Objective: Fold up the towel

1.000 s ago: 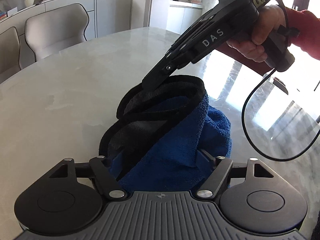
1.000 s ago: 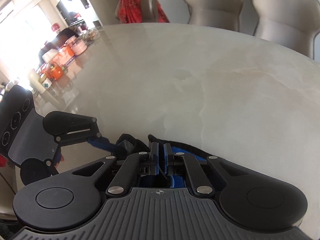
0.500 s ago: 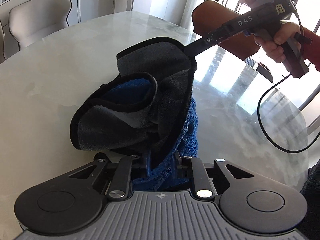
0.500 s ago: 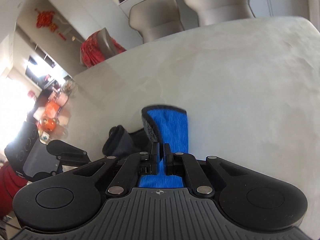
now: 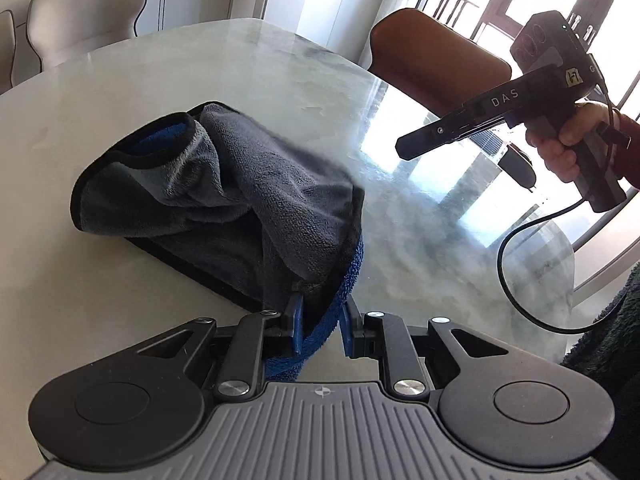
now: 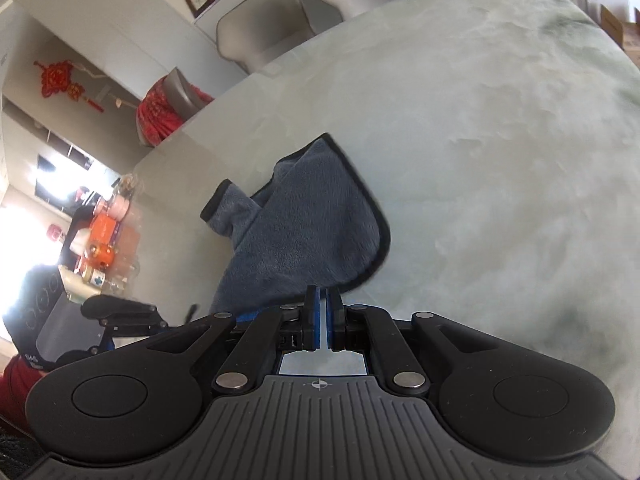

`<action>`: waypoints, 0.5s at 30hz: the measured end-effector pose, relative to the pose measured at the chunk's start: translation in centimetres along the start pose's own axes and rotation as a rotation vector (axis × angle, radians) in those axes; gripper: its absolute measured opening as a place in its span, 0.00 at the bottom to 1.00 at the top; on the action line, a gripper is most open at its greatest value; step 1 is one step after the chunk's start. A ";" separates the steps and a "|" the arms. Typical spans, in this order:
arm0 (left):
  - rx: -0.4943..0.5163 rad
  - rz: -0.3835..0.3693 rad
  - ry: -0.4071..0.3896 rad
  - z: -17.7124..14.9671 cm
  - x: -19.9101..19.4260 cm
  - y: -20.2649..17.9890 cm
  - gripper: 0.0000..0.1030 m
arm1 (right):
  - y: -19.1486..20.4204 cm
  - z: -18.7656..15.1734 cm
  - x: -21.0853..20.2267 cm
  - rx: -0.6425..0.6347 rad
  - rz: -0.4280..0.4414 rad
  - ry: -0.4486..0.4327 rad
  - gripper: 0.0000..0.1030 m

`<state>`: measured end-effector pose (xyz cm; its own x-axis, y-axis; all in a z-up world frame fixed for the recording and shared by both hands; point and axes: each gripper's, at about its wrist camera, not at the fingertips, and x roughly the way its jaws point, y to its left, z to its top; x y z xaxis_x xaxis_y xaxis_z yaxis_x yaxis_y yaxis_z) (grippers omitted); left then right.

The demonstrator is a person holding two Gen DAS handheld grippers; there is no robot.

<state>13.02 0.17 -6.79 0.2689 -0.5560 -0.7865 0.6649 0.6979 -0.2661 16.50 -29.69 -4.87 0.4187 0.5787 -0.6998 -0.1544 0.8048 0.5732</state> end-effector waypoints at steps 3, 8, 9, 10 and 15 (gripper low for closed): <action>-0.020 0.022 0.009 0.0 0.9 0.1 0.17 | -0.5 -0.4 0.0 0.036 -0.011 -0.003 0.08; -0.012 0.079 -0.006 0.2 0.2 -1.1 0.15 | -0.4 -0.9 0.6 -0.004 -0.037 -0.021 0.39; -0.008 0.095 -0.019 0.4 -0.1 -1.2 0.13 | 0.1 -1.1 0.6 -0.069 -0.067 -0.025 0.39; -0.006 0.108 -0.034 0.6 -0.4 -1.3 0.13 | 0.6 -1.4 0.7 -0.133 -0.097 -0.028 0.39; -0.011 0.157 -0.078 1.8 -2.0 -1.5 0.13 | 5.1 -3.7 2.4 -0.670 -0.221 -0.019 0.49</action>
<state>12.80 -0.56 -3.82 0.4227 -0.4729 -0.7731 0.6031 0.7835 -0.1495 13.37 -23.69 -5.19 0.5188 0.3948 -0.7583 -0.5788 0.8150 0.0283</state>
